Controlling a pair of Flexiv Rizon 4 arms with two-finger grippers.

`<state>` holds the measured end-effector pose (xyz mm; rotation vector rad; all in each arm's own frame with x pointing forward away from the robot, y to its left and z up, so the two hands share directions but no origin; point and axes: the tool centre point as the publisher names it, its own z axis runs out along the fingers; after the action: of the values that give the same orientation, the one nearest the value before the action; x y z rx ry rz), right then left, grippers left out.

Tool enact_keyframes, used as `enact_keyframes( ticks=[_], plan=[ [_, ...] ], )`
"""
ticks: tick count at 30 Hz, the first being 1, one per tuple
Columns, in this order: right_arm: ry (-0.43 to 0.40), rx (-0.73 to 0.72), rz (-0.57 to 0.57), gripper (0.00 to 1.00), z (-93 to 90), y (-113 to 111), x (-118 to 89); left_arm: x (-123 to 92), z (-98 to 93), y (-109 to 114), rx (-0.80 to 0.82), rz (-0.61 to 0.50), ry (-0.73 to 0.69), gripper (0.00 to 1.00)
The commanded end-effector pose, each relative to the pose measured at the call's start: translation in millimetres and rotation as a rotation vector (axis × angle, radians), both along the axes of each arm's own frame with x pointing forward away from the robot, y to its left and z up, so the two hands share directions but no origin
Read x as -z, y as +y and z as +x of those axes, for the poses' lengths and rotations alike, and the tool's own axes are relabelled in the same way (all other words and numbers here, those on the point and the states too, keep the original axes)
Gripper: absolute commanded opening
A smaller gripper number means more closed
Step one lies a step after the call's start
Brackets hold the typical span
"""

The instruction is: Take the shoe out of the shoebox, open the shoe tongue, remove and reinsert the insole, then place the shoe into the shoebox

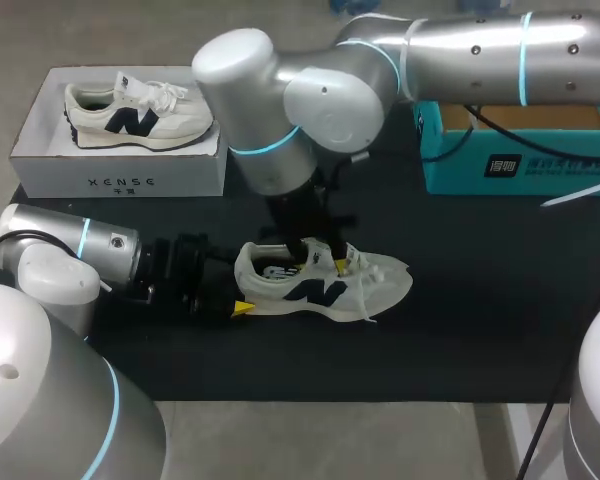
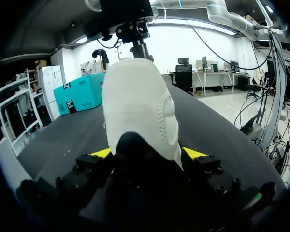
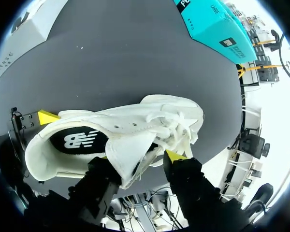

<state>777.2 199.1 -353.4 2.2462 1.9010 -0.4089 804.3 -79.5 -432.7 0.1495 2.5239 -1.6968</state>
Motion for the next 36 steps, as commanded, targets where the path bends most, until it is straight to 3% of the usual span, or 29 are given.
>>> enact_keyframes(
  ticks=[1, 6, 7, 11, 15, 18, 19, 21, 22, 36],
  plan=[
    [-0.023, 0.014, 0.020, 0.00, -8.8, -19.7, -14.9, 4.4, -2.0, -2.6, -0.003, 0.000, -0.002, 0.00],
    [-0.024, 0.040, 0.041, 0.00, -10.3, -29.5, -15.6, 4.4, -2.0, -2.6, -0.003, 0.000, -0.002, 0.00],
    [-0.025, 0.041, 0.048, 0.04, -10.3, -29.6, -15.4, 4.4, -2.0, -2.6, -0.003, 0.000, -0.002, 0.00],
    [-0.033, 0.029, 0.063, 0.38, -9.0, -24.2, -15.3, 4.4, -2.0, -2.6, -0.003, 0.000, -0.002, 0.00],
    [-0.036, 0.017, 0.067, 0.44, -3.4, -13.4, -16.3, 4.4, -2.0, -2.6, -0.003, 0.000, -0.002, 0.00],
    [-0.038, 0.017, 0.068, 0.40, 0.3, -13.7, -20.3, 4.4, -2.0, -2.6, -0.003, 0.000, -0.002, 0.00],
    [-0.040, 0.019, 0.069, 0.34, 0.6, -15.5, -22.8, 4.4, -2.0, -2.6, -0.003, 0.000, -0.002, 0.00],
    [-0.048, 0.026, 0.076, 0.04, 0.7, -20.3, -26.4, 4.4, -2.0, -2.6, -0.003, 0.000, -0.002, 0.00],
    [-0.050, 0.028, 0.077, 0.00, 0.9, -22.5, -27.9, 4.4, -2.0, -2.6, -0.003, 0.000, -0.002, 0.00],
    [-0.056, 0.103, 0.176, 0.00, -1.8, -59.7, -30.7, 4.4, -2.0, -2.6, -0.003, 0.000, -0.002, 0.00]
  ],
)
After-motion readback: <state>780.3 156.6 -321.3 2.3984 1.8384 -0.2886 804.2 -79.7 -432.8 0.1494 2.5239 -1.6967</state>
